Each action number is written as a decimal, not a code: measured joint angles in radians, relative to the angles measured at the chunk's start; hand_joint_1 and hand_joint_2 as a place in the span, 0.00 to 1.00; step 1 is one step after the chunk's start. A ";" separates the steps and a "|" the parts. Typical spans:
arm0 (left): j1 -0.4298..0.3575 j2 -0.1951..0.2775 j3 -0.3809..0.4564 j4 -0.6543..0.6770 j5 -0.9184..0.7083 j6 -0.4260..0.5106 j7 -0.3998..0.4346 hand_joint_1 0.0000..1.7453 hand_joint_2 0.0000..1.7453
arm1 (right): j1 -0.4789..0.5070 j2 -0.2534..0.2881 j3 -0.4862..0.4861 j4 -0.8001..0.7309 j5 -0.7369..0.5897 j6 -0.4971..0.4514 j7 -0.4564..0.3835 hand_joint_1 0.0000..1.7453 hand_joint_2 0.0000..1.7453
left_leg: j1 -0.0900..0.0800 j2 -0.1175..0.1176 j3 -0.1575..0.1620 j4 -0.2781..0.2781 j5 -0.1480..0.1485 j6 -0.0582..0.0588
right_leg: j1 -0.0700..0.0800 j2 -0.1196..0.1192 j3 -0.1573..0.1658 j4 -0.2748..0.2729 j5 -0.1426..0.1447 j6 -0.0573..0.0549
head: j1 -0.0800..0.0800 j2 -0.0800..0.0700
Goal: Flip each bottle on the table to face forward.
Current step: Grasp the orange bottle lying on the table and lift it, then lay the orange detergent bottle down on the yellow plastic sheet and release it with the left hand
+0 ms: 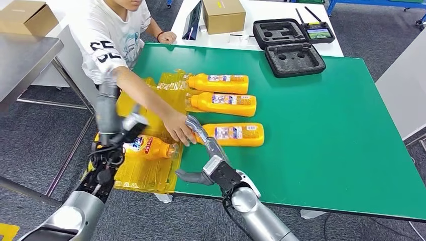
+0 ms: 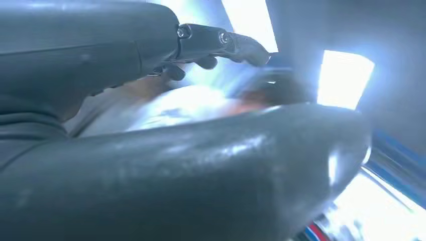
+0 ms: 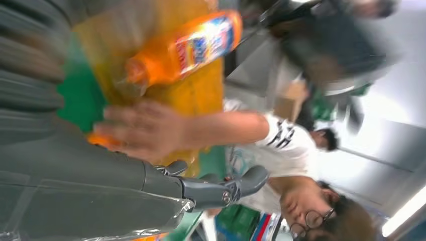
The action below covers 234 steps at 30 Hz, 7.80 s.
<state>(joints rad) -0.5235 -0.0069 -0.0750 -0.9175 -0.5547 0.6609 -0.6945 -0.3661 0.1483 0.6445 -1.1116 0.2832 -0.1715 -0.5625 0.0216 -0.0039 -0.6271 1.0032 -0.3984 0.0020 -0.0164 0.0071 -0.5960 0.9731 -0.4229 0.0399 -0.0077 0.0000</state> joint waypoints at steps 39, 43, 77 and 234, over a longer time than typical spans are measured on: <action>0.344 0.039 0.002 -0.300 0.531 -0.097 -0.011 0.00 1.00 | -0.186 -0.282 0.081 0.140 0.316 0.301 0.342 0.00 1.00 | -0.001 -0.001 -0.001 0.000 0.000 0.000 | -0.001 -0.001 -0.001 0.000 0.000 0.000 | 0.000 0.000; 0.343 0.039 0.001 -0.291 0.529 -0.099 -0.011 0.00 1.00 | -0.193 -0.301 0.095 0.140 0.316 0.308 0.342 0.00 1.00 | -0.001 0.000 -0.001 0.000 0.000 0.000 | -0.001 -0.002 -0.001 0.000 0.000 0.000 | 0.000 0.000; 0.364 0.039 -0.011 -0.259 0.540 -0.108 -0.004 0.00 1.00 | -0.237 -0.422 0.105 0.105 0.313 0.334 0.390 0.00 1.00 | -0.001 -0.001 -0.001 0.001 0.000 0.000 | -0.001 -0.002 0.000 0.000 0.000 0.000 | 0.000 0.000; 0.274 0.035 -0.397 -0.400 0.954 -0.782 0.191 1.00 1.00 | -0.056 0.118 -0.066 0.457 0.055 0.182 -0.134 0.00 0.25 | -0.001 0.000 -0.002 0.000 -0.001 0.000 | -0.001 -0.001 -0.001 0.000 0.000 0.000 | 0.000 0.000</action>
<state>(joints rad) -0.2499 0.0285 -0.4722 -1.3172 0.3995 -0.1207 -0.5031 -0.4219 0.2662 0.5789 -0.6542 0.3378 0.0106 -0.6962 0.0209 -0.0042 -0.6289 1.0036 -0.3990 0.0021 -0.0171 0.0060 -0.5975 0.9727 -0.4232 0.0402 -0.0078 -0.0001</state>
